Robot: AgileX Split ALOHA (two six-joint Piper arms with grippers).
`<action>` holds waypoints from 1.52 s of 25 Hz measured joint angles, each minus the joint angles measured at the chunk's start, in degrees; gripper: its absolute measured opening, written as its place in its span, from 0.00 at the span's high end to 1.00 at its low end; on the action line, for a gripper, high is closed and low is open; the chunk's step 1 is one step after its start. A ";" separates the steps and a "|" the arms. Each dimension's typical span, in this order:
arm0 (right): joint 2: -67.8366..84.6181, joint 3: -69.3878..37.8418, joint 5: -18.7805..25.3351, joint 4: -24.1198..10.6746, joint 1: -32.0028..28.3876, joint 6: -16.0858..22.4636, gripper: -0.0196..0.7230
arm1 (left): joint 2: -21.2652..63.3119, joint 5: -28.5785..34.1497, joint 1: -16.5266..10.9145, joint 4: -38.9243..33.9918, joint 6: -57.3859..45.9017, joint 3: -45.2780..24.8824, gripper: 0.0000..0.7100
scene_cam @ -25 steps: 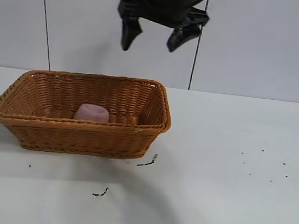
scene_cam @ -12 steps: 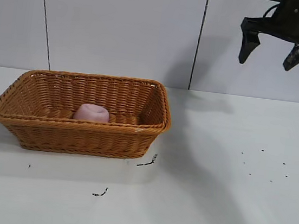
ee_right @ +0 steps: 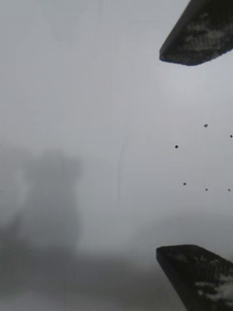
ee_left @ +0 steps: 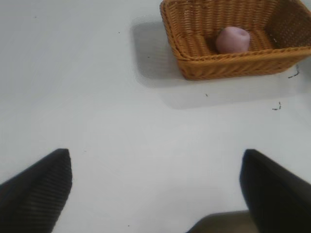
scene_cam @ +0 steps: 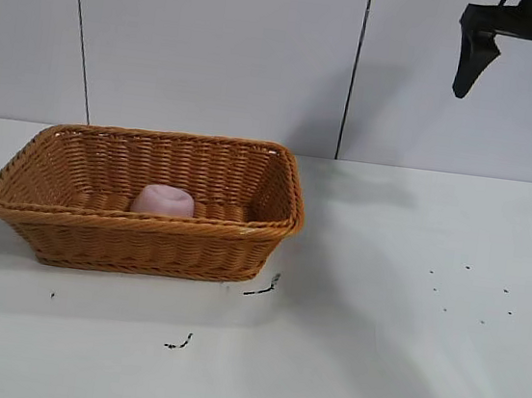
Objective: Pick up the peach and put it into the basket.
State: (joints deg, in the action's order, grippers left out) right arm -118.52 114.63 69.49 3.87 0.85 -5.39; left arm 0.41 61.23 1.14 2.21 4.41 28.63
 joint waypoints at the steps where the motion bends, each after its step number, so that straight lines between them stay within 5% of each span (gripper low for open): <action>1: 1.87 -1.73 0.00 -0.31 0.00 0.00 0.05 | 0.00 0.00 0.00 0.00 0.00 0.00 0.03; 17: 53.93 -53.40 -0.37 -1.03 0.00 -0.04 0.05 | 0.00 0.00 0.00 0.00 0.00 0.00 0.03; 24: 80.78 -77.61 -9.14 -0.91 0.00 -0.04 0.05 | 0.00 0.00 0.00 0.00 0.00 0.00 0.03; 38: 118.18 -85.97 -11.15 -1.01 0.00 0.14 0.05 | 0.00 0.00 0.00 0.00 0.00 0.00 0.03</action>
State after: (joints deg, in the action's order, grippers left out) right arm -0.34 28.66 58.34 2.86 0.85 -5.24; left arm 0.41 61.23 1.14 2.21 4.41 28.63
